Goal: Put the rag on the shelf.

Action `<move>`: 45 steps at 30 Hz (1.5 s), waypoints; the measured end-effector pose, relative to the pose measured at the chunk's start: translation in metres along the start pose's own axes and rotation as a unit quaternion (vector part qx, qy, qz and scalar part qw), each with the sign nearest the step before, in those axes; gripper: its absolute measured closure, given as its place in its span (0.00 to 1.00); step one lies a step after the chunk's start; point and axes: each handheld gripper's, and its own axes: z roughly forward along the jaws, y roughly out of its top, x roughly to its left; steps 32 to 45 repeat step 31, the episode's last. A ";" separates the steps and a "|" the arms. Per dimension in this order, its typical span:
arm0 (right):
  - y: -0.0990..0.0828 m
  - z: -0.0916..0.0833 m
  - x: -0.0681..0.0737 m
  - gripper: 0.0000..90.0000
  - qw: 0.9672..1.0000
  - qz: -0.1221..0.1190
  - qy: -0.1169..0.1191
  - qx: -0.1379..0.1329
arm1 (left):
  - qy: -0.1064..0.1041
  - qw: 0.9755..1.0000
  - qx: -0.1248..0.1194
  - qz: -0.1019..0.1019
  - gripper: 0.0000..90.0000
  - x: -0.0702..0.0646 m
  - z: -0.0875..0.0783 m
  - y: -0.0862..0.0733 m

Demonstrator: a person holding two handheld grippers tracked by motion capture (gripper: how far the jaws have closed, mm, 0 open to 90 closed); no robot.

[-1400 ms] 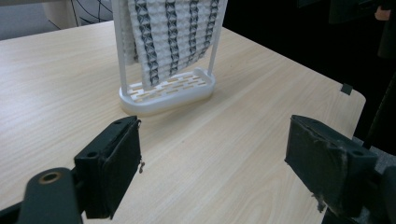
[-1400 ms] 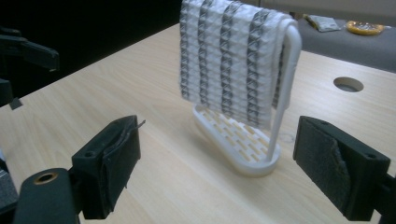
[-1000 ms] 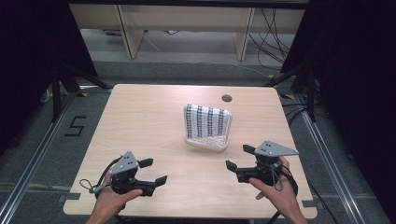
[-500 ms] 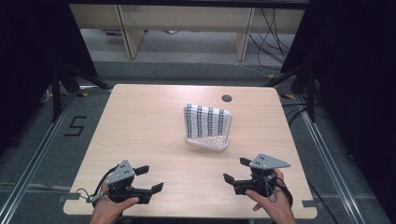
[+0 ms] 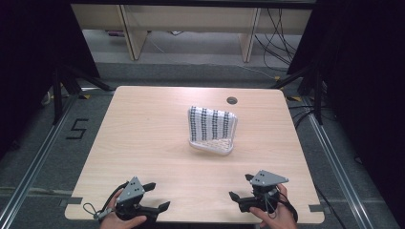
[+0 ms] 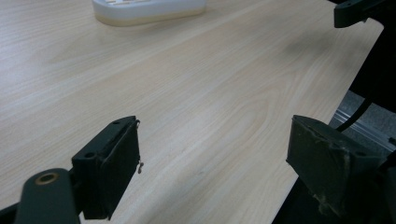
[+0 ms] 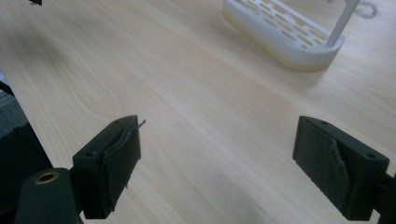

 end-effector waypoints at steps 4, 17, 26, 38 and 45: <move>-0.008 0.000 0.003 0.18 1.000 -0.002 -0.002 0.012 | 0.007 1.000 0.005 -0.004 0.18 0.002 0.001 -0.003; -0.016 -0.002 0.003 0.18 1.000 -0.006 -0.005 0.017 | 0.007 1.000 0.003 -0.008 0.18 0.004 0.002 -0.004; -0.017 -0.001 0.003 0.18 1.000 -0.003 -0.005 0.019 | 0.008 1.000 0.005 -0.007 0.18 0.003 0.003 -0.005; -0.017 -0.001 0.003 0.18 1.000 -0.005 -0.005 0.019 | 0.002 1.000 0.002 -0.011 0.18 0.002 0.005 -0.005; -0.017 -0.001 0.003 0.18 1.000 -0.005 -0.005 0.019 | 0.002 1.000 0.002 -0.011 0.18 0.002 0.005 -0.005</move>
